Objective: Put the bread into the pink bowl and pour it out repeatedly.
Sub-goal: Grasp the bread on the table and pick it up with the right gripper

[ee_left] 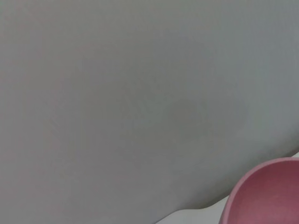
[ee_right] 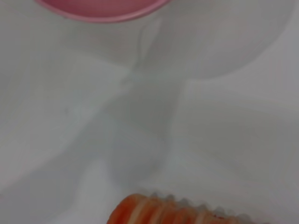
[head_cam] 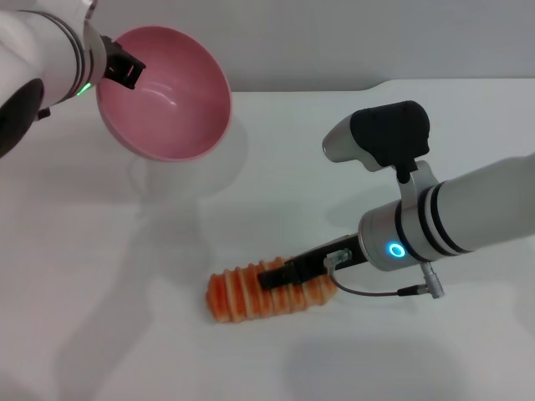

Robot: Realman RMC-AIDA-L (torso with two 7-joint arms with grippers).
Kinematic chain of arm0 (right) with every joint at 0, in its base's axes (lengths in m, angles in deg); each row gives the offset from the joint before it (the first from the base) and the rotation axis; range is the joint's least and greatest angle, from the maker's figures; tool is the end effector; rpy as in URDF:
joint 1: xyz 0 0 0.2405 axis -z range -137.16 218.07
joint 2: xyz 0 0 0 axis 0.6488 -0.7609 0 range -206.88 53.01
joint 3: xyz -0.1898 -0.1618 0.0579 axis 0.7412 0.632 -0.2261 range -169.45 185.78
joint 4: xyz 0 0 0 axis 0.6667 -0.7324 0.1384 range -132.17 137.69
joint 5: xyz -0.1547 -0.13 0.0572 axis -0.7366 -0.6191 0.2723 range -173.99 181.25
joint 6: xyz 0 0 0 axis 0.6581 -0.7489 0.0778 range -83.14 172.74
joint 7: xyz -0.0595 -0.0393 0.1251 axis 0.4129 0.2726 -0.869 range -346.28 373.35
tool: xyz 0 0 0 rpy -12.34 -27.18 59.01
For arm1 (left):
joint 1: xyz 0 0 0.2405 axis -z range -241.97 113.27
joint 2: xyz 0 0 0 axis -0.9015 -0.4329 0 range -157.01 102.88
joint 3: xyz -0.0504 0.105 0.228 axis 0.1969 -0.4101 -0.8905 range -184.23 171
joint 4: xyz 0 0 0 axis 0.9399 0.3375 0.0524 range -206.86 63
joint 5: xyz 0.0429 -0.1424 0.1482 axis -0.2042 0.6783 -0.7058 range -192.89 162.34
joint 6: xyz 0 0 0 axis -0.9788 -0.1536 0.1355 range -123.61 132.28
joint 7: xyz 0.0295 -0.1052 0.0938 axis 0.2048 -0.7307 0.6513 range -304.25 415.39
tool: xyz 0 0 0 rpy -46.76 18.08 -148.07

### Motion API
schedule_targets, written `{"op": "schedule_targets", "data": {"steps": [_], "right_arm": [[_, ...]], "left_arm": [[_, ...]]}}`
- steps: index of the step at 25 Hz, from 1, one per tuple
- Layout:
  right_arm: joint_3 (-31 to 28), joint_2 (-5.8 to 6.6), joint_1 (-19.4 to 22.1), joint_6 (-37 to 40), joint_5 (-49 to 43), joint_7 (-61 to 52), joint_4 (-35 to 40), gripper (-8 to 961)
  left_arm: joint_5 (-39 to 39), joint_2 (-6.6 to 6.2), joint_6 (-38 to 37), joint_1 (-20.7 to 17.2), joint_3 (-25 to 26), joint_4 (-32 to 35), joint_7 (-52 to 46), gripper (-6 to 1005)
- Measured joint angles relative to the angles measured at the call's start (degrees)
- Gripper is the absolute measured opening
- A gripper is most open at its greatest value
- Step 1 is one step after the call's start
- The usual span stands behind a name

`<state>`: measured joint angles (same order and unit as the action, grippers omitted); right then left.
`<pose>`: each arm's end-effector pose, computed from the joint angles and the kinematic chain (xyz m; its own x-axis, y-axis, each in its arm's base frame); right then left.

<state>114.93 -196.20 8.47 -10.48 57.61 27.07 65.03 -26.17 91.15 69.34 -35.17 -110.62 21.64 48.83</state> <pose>0.1705 0.3292 -0.1181 0.5798 -0.8124 -0.0619 -0.7957 -0.5483 -0.2574 -0.1300 0.3886 0.0287 0.8656 0.4949 0.0764 0.2424 -0.2805 -0.9288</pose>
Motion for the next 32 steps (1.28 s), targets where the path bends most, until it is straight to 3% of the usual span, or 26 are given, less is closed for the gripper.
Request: {"op": "schedule_targets", "data": {"steps": [4,9,14,32], "right_arm": [[0.4,0.14,-0.94,-0.6,-0.18,-0.2,0.01,673],[1.26,0.22,1.09,-1.12,-3.22,1.11,5.59,668],[1.12,0.35,0.76,-1.21,-3.97,1.08,5.5,490],[-0.17,0.57,2.2,-2.84,-5.64,0.96,12.84,354]], "left_arm": [[0.0,0.07,0.0,0.09,-0.04,0.25,0.0,45],[0.0,0.02,0.0,0.09,0.1,0.44,0.01,45],[-0.07,-0.01,-0.09,-0.13,0.14,0.57,0.04,45],[0.0,0.0,-1.48,-0.63,0.22,-0.17,0.07,46]]}}
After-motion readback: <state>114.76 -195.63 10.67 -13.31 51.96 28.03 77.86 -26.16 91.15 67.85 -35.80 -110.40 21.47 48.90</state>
